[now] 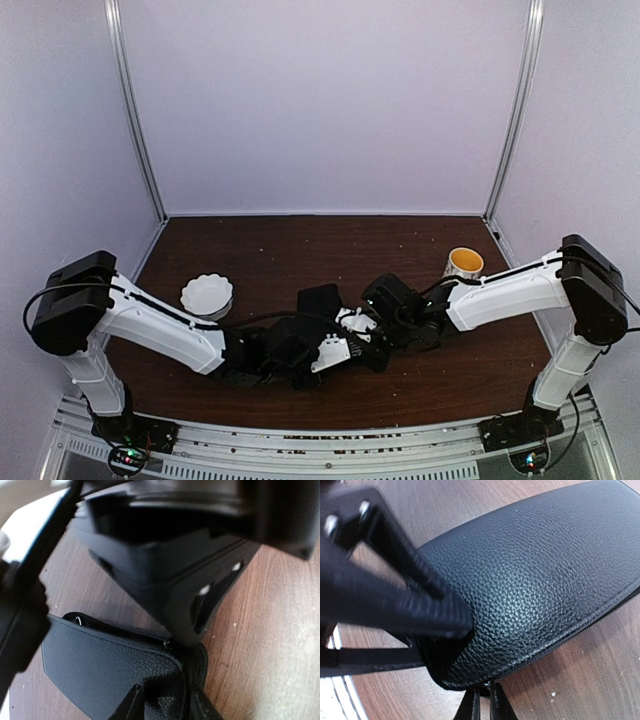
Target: Sort the hair-cutting tools
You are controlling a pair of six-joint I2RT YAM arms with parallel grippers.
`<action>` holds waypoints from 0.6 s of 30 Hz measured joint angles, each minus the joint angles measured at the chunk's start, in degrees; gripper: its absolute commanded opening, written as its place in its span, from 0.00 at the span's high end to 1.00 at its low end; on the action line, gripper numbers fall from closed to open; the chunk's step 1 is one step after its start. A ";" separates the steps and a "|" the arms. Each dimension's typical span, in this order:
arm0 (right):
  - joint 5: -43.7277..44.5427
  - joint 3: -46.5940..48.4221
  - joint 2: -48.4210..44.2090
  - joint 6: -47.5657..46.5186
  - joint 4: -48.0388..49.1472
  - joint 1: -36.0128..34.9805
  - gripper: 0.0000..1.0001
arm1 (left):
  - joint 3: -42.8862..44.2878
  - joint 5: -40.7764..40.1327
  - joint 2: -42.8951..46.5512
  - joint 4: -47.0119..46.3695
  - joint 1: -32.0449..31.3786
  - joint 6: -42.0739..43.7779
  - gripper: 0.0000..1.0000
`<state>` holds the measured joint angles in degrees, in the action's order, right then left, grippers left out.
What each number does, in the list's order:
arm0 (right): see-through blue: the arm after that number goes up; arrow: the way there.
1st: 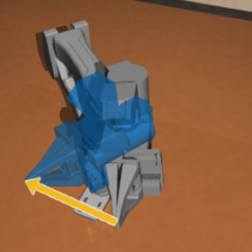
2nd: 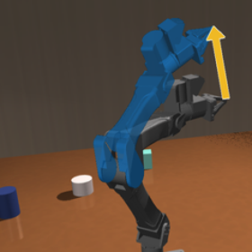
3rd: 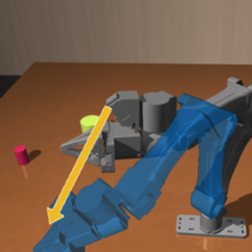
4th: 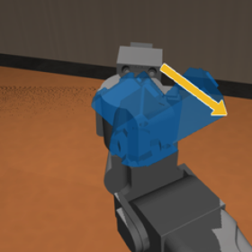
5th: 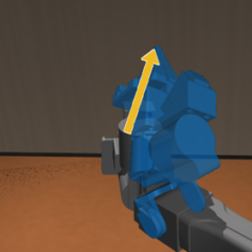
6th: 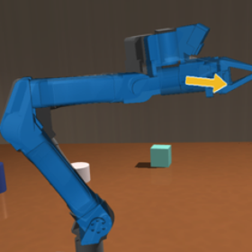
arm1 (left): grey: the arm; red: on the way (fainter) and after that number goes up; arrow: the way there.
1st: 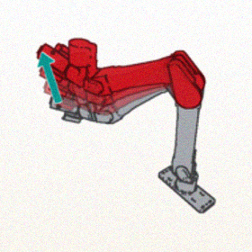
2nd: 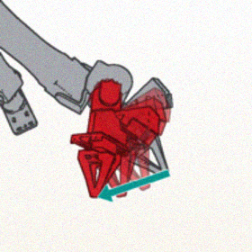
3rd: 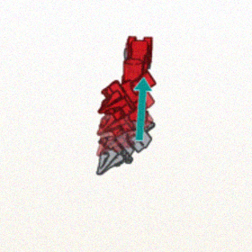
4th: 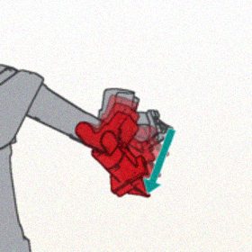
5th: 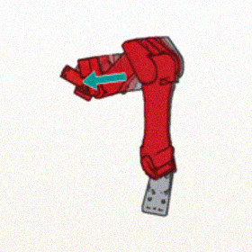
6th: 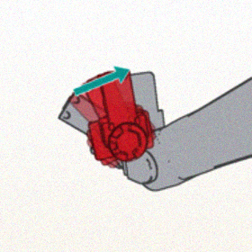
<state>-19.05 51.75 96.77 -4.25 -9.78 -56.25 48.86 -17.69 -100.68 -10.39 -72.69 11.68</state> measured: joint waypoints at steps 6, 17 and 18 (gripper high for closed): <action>0.00 0.00 0.15 0.04 -0.39 0.11 1.00 | 1.18 -2.93 -1.77 0.37 -1.51 1.29 0.91; 1.16 2.99 1.14 -3.13 -4.79 2.32 1.00 | 0.85 -1.92 -0.83 0.72 -1.99 3.13 1.00; 1.25 4.09 1.73 -3.93 -5.57 3.08 1.00 | 0.31 -1.29 -0.24 0.52 -1.77 3.21 1.00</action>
<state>-17.80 55.83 98.50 -8.19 -15.35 -53.17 49.17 -18.98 -100.92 -9.87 -74.46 14.90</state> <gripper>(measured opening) 0.052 0.072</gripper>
